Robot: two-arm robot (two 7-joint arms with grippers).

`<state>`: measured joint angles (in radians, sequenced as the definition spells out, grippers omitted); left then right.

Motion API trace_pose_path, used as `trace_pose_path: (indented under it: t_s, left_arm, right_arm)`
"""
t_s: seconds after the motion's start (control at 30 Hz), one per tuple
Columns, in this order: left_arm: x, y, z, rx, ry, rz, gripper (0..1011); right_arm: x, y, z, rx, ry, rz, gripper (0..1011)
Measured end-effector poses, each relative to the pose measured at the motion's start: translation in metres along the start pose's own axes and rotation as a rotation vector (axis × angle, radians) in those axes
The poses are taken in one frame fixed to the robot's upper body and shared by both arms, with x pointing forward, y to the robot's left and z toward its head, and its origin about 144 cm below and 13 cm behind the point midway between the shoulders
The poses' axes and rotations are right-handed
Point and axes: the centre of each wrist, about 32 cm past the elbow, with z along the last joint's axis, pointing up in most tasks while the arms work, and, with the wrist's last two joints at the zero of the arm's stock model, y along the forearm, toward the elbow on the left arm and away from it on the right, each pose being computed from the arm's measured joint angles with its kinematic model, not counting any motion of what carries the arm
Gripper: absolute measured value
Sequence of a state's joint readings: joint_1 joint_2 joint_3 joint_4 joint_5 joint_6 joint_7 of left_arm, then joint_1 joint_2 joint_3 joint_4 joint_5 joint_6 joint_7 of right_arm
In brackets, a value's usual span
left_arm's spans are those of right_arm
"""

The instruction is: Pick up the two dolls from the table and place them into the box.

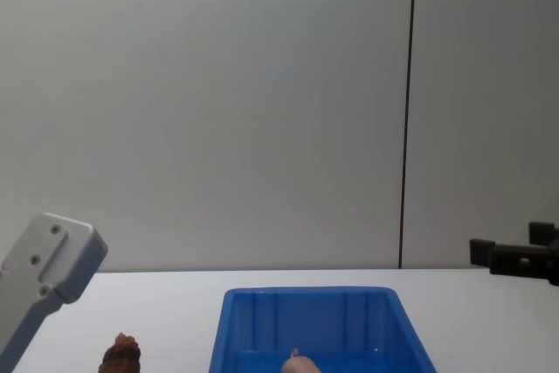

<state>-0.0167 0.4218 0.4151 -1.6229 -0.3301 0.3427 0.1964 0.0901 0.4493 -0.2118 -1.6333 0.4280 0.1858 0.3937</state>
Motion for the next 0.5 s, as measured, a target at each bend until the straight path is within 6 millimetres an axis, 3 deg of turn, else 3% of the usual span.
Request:
trace_pose_path:
  t_s: [0.5]
  left_arm:
    - [0.0032,-0.0015,0.0061,-0.073,-0.04,0.005,329]
  right_arm:
    - [0.0,0.0,0.0,0.0,0.0,0.0,1001]
